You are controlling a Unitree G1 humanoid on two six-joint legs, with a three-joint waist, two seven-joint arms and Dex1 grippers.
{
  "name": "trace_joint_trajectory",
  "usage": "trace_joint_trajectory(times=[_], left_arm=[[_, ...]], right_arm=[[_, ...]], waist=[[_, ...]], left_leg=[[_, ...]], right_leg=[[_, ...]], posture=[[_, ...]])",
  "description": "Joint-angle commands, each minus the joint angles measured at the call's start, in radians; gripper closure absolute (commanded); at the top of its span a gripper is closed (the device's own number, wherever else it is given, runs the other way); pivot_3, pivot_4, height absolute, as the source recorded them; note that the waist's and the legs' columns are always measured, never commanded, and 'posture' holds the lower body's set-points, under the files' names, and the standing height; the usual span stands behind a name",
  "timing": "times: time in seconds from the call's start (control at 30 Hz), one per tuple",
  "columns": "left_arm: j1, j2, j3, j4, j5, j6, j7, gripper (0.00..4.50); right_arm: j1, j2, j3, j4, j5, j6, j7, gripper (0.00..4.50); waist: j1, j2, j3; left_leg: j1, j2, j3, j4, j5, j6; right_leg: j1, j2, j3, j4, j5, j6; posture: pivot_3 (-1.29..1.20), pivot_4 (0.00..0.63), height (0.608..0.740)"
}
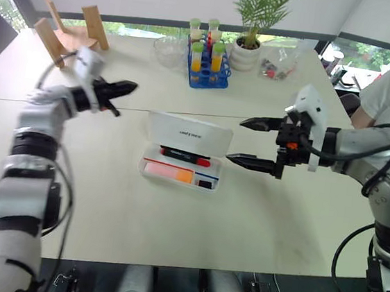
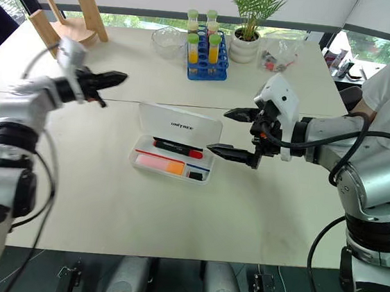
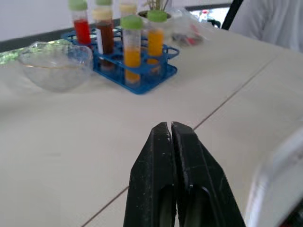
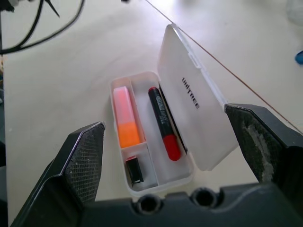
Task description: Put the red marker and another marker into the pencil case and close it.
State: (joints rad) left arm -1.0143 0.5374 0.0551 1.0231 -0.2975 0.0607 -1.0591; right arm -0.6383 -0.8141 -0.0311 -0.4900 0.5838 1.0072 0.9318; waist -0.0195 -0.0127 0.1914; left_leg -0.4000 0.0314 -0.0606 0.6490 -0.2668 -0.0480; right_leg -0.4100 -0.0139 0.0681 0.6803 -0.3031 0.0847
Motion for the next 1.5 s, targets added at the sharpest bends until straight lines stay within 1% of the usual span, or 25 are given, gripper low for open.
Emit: trace_joint_trajectory(times=[0.03, 0.13, 0.2, 0.3, 0.4, 0.53, 0.63, 0.7, 0.83, 0.9, 0.93, 0.97, 1.03, 1.1, 1.23, 1.3, 1.43, 1.5], left_arm=[[-0.053, -0.022, 0.011, 0.083, 0.027, -0.065, -0.072, 4.46], [-0.065, -0.027, -0.007, 0.091, 0.03, 0.014, -0.256, 4.46], [-0.063, -0.01, -0.015, 0.072, 0.029, 0.077, -0.363, 4.46], [-0.044, 0.019, -0.032, 0.03, 0.039, 0.128, -0.468, 4.46], [-0.002, 0.045, -0.08, -0.065, 0.022, 0.204, -0.548, 4.46], [0.071, 0.061, -0.155, -0.237, -0.02, 0.295, -0.555, 4.46], [0.145, 0.061, -0.216, -0.369, -0.024, 0.341, -0.555, 4.46], [0.176, 0.059, -0.23, -0.411, -0.011, 0.356, -0.555, 4.46], [0.265, 0.034, -0.282, -0.453, 0.096, 0.283, -0.448, 4.46], [0.324, 0.051, -0.332, -0.461, 0.181, 0.214, -0.39, 4.46], [0.35, 0.065, -0.336, -0.472, 0.194, 0.2, -0.38, 4.46], [0.363, 0.075, -0.327, -0.484, 0.192, 0.199, -0.367, 4.46], [0.371, 0.086, -0.268, -0.532, 0.144, 0.233, -0.335, 4.46], [0.387, 0.101, -0.171, -0.645, 0.039, 0.34, -0.304, 4.46], [0.513, 0.194, 0.022, -0.989, -0.147, 0.558, -0.236, 4.46], [0.596, 0.235, 0.099, -1.132, -0.203, 0.624, -0.196, 4.46], [0.794, 0.304, 0.296, -1.383, -0.317, 0.766, -0.104, 4.46], [0.876, 0.321, 0.373, -1.466, -0.353, 0.802, -0.068, 4.46]], right_arm=[[0.008, -0.023, -0.048, -0.045, 0.029, 0.015, -0.031, 0.0], [0.019, -0.038, -0.061, -0.057, 0.042, 0.028, -0.05, 0.0], [0.026, -0.046, -0.067, -0.063, 0.049, 0.029, -0.06, 0.0], [0.039, -0.051, -0.073, -0.072, 0.06, 0.03, -0.075, 0.0], [0.052, -0.055, -0.071, -0.08, 0.066, 0.027, -0.089, 0.0], [0.06, -0.059, -0.071, -0.088, 0.077, 0.027, -0.101, 0.0], [0.062, -0.062, -0.066, -0.094, 0.083, 0.027, -0.11, 0.0], [0.063, -0.065, -0.064, -0.096, 0.086, 0.027, -0.113, 0.0], [0.064, -0.069, -0.061, -0.1, 0.091, 0.027, -0.122, 0.0], [0.064, -0.069, -0.057, -0.102, 0.092, 0.028, -0.128, 0.0], [0.067, -0.069, -0.054, -0.101, 0.092, 0.026, -0.13, 0.0], [0.068, -0.069, -0.051, -0.1, 0.091, 0.022, -0.131, 0.0], [0.067, -0.066, -0.048, -0.095, 0.097, 0.021, -0.133, 0.0], [0.067, -0.065, -0.044, -0.088, 0.102, 0.018, -0.128, 0.0], [0.103, -0.091, -0.05, -0.068, 0.1, 0.002, -0.095, 0.0], [0.129, -0.104, -0.06, -0.062, 0.103, -0.004, -0.082, 0.0], [0.22, -0.143, -0.092, -0.049, 0.107, -0.016, -0.046, 0.0], [0.255, -0.156, -0.108, -0.044, 0.113, -0.021, -0.033, 0.0]], waist=[[-0.005, 0.0, 0.0], [-0.015, 0.0, 0.0], [-0.02, 0.0, 0.0], [-0.028, 0.0, 0.0], [-0.027, 0.0, 0.0], [-0.023, 0.0, 0.0], [-0.022, 0.0, 0.0], [-0.022, 0.0, 0.0], [-0.023, 0.0, 0.0], [-0.022, 0.002, -0.002], [-0.021, 0.003, -0.003], [-0.021, 0.003, -0.003], [-0.024, 0.003, -0.003], [-0.028, 0.003, -0.003], [-0.03, 0.002, -0.002], [-0.025, 0.002, -0.001], [-0.018, 0.002, -0.001], [-0.018, 0.001, -0.001]], left_leg=[[-0.003, 0.0, 0.0, 0.0, 0.0, 0.0], [-0.01, 0.0, 0.0, 0.0, 0.0, 0.0], [-0.01, 0.0, 0.0, -0.001, 0.0, 0.0], [-0.01, 0.0, 0.0, 0.0, 0.0, 0.0], [-0.01, 0.0, 0.0, 0.0, 0.001, 0.0], [-0.01, 0.001, -0.001, 0.0, 0.001, 0.0], [-0.01, 0.0, -0.001, 0.001, 0.001, 0.0], [-0.01, 0.0, -0.001, 0.001, 0.001, 0.0], [-0.009, 0.001, -0.001, 0.001, 0.001, 0.0], [-0.009, 0.001, -0.001, 0.001, 0.001, 0.0], [-0.007, 0.001, -0.001, 0.001, 0.001, 0.0], [-0.003, 0.0, -0.001, 0.001, 0.001, 0.0], [0.009, 0.001, 0.0, -0.001, 0.0, 0.0], [0.014, 0.001, 0.0, -0.001, 0.0, 0.001], [0.01, 0.003, -0.001, -0.001, 0.0, 0.001], [0.008, 0.003, -0.001, -0.001, 0.0, 0.001], [0.007, 0.002, 0.0, -0.003, 0.0, 0.001], [0.006, 0.002, 0.0, -0.003, 0.0, 0.001]], right_leg=[[-0.003, 0.0, 0.0, 0.0, 0.0, 0.0], [-0.013, 0.001, 0.0, 0.004, 0.0, 0.0], [-0.014, 0.001, 0.0, 0.004, 0.0, 0.0], [-0.013, 0.001, 0.0, 0.004, 0.0, 0.0], [-0.013, 0.001, 0.0, 0.005, 0.0, 0.0], [-0.013, 0.0, 0.0, 0.005, 0.0, 0.0], [-0.012, 0.0, 0.0, 0.005, 0.0, 0.0], [-0.012, 0.0, 0.0, 0.005, 0.0, 0.0], [-0.012, 0.0, 0.001, 0.005, 0.0, 0.0], [-0.011, 0.0, 0.001, 0.005, 0.0, 0.0], [-0.009, 0.0, 0.001, 0.005, 0.0, 0.0], [-0.005, 0.0, 0.001, 0.004, 0.0, 0.0], [0.006, 0.0, 0.001, 0.002, 0.0, 0.0], [0.011, 0.0, 0.001, 0.002, 0.0, -0.001], [0.007, 0.002, 0.002, 0.002, 0.0, -0.001], [0.005, 0.002, 0.001, 0.003, 0.0, -0.001], [0.005, -0.001, 0.001, 0.0, -0.001, 0.0], [0.005, -0.002, 0.001, 0.0, -0.001, 0.0]], posture=[[0.0, 0.15, 0.74], [0.0, 0.15, 0.74], [0.0, 0.15, 0.74], [0.0, 0.15, 0.74], [0.0, 0.15, 0.74], [0.0, 0.15, 0.74], [0.0, 0.15, 0.74], [0.0, 0.15, 0.74], [0.0, 0.15, 0.74], [0.0, 0.15, 0.74], [0.0, 0.15, 0.74], [0.0, 0.15, 0.74], [0.0, 0.15, 0.74], [0.0, 0.15, 0.74], [0.0, 0.15, 0.74], [0.0, 0.15, 0.74], [0.0, 0.15, 0.74], [0.0, 0.15, 0.74]])
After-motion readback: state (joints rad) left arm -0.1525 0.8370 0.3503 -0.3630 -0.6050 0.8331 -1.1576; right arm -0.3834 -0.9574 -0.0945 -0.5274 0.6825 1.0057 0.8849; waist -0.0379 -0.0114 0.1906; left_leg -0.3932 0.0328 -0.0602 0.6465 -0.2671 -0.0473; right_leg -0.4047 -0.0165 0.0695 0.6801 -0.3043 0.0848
